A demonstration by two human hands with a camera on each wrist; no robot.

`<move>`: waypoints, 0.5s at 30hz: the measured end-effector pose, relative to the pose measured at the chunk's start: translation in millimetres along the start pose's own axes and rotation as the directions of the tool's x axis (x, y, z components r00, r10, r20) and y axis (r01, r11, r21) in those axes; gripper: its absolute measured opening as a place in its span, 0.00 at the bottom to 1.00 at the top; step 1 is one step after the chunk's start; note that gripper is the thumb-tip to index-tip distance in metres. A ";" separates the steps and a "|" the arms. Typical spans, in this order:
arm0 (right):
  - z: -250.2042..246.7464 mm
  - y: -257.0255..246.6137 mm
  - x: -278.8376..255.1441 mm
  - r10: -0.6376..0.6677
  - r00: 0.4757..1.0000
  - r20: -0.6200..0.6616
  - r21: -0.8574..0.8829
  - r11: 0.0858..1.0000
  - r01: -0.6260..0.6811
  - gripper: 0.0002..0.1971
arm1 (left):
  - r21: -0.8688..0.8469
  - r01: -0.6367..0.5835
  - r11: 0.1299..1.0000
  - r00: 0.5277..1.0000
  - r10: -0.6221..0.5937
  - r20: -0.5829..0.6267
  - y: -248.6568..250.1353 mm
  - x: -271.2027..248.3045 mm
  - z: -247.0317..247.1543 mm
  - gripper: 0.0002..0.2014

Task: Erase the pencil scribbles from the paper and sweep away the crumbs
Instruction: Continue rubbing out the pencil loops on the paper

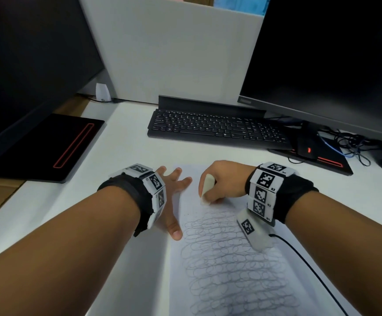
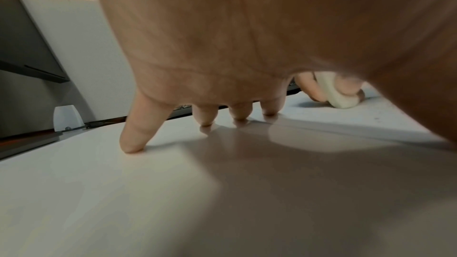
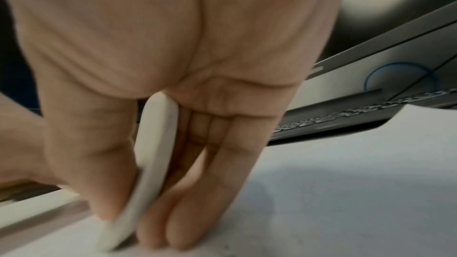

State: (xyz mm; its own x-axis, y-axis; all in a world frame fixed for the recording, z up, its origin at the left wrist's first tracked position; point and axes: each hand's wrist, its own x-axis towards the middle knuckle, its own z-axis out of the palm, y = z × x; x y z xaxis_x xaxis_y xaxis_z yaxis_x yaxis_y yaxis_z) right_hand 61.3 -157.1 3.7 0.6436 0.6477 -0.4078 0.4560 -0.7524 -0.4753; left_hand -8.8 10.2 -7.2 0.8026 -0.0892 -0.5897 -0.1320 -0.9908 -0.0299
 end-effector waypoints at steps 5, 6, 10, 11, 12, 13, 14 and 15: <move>6.7 -5.0 -4.1 -0.033 0.987 0.159 0.003 0.999 0.033 0.03 | -0.001 -0.001 1.000 1.000 0.001 0.006 -0.4 0.4 -1.4 0.67; 6.3 -4.3 -3.8 -0.031 0.989 0.145 -0.015 0.999 0.034 0.04 | -0.004 -0.001 1.000 1.000 0.001 0.009 -0.5 1.5 -1.6 0.67; 0.2 0.4 -3.4 0.015 0.999 -0.044 -0.009 1.000 -0.015 0.04 | 0.003 0.007 1.000 1.000 -0.007 0.003 -0.8 0.9 1.1 0.67; 2.0 -1.4 -4.7 0.008 1.000 -0.008 -0.016 1.000 -0.008 0.04 | 0.000 0.005 1.000 1.000 -0.005 0.002 -0.9 0.3 0.7 0.67; 4.6 -3.7 -6.1 -0.003 0.998 0.060 -0.024 1.000 0.005 0.04 | -0.006 0.001 1.000 1.000 -0.001 0.006 -1.1 0.2 -0.2 0.67; 7.0 -5.6 -7.4 -0.011 0.992 0.123 -0.020 1.000 0.013 0.04 | -0.009 -0.002 1.000 1.000 0.002 0.010 -1.6 0.9 -0.8 0.67; 7.6 -6.5 -8.2 -0.012 0.989 0.149 -0.014 1.000 0.014 0.05 | -0.009 -0.004 1.000 1.000 0.004 0.013 -1.8 1.9 -0.7 0.67; 5.7 -5.3 -7.8 -0.006 0.992 0.126 -0.019 1.000 0.008 0.05 | -0.007 -0.005 1.000 1.000 0.005 0.012 -1.9 2.8 0.0 0.67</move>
State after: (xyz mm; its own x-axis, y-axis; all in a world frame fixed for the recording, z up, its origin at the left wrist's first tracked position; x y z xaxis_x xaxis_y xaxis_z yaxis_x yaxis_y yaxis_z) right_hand 50.4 -157.4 5.0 0.5585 0.6620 -0.4998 0.4727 -0.7492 -0.4639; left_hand -6.3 11.8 -8.8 0.7950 -0.0933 -0.5993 -0.1321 -0.9910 -0.0211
